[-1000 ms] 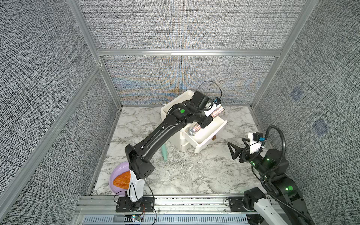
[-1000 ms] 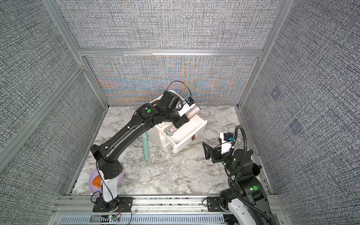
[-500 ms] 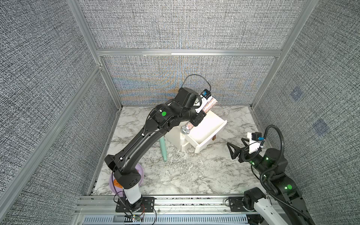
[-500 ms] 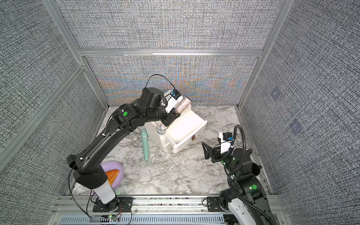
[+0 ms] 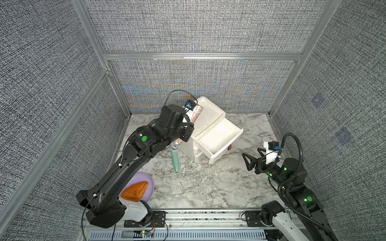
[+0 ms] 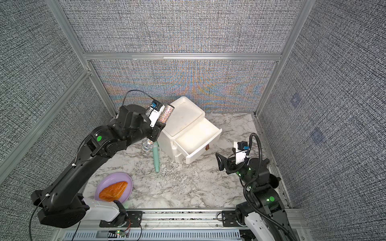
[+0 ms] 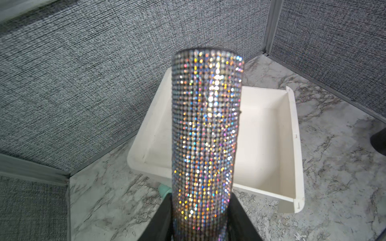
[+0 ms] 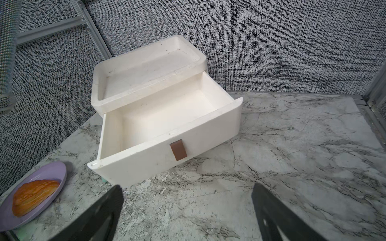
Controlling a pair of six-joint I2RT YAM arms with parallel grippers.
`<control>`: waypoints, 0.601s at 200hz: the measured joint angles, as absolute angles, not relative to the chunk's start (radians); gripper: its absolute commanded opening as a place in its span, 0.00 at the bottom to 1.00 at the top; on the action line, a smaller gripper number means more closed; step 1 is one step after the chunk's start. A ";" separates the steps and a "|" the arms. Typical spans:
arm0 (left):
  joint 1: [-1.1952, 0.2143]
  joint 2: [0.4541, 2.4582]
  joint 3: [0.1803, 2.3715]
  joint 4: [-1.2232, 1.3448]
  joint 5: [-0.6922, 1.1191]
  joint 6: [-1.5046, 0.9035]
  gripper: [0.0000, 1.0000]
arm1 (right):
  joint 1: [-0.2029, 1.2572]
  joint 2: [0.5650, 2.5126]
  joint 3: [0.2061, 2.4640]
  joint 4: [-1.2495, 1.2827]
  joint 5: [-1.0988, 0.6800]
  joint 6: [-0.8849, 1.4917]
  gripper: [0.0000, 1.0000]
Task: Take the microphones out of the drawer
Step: Pick up the microphone from the drawer, then place the microphone at the center of the board.
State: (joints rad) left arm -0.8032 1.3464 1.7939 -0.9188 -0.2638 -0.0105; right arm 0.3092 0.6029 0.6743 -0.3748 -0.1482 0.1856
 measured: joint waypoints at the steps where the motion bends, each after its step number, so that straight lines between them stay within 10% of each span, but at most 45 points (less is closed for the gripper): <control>1: -0.801 1.341 1.790 -0.919 -0.265 -0.012 0.00 | 0.309 0.603 0.674 -0.374 -0.149 0.186 0.98; 120: -0.579 1.103 1.576 -0.956 -0.310 -0.134 0.00 | 0.309 0.639 0.653 -0.322 -0.218 0.196 0.98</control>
State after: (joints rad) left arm -0.5789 1.1030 1.5757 -0.9558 -0.3103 -0.1345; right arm 0.3092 0.6392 0.6529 -0.3218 -0.2184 0.1963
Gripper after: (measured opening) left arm 0.392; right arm 0.978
